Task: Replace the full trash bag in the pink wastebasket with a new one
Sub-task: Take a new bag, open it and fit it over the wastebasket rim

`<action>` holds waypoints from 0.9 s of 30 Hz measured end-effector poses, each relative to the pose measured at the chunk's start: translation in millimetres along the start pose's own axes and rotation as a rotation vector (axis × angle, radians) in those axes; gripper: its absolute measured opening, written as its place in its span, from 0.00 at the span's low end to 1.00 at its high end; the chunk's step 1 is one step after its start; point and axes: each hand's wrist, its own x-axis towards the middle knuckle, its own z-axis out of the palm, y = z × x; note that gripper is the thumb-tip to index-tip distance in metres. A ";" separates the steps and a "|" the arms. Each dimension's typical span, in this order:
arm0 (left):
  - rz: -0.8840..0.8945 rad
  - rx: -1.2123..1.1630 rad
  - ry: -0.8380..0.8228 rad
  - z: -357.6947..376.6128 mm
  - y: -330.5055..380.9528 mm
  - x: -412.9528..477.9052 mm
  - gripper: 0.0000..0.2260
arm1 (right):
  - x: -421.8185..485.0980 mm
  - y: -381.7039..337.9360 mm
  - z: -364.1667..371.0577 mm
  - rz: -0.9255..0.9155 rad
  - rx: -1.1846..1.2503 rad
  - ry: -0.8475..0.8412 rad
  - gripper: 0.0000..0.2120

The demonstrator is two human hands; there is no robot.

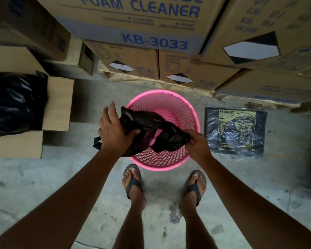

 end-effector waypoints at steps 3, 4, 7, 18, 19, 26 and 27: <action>-0.087 0.231 -0.189 20.7 -21.8 12.1 0.35 | -1.7 13.0 -8.3 -0.035 -0.024 -0.010 0.18; -0.043 0.266 -0.200 23.9 -24.1 15.9 0.27 | -4.1 15.7 -10.6 -0.032 -0.022 -0.016 0.16; 0.087 0.245 -0.188 25.6 -20.8 29.4 0.12 | -8.5 23.1 -18.7 -0.056 -0.020 -0.016 0.17; 0.433 -0.103 -0.359 -1.2 -2.9 11.3 0.22 | 10.1 -47.8 -55.0 -0.144 -0.093 -0.293 0.48; 0.449 -0.125 -0.320 -2.0 0.2 9.7 0.21 | 11.4 -51.7 -40.7 -0.146 -0.110 -0.243 0.48; 0.373 -0.056 -0.293 -0.2 -3.5 12.2 0.09 | 30.9 -40.0 5.2 -0.115 -0.208 -0.098 0.08; 0.350 -0.047 -0.284 -0.9 -9.9 13.8 0.11 | 31.5 -37.4 3.7 -0.070 -0.212 -0.047 0.09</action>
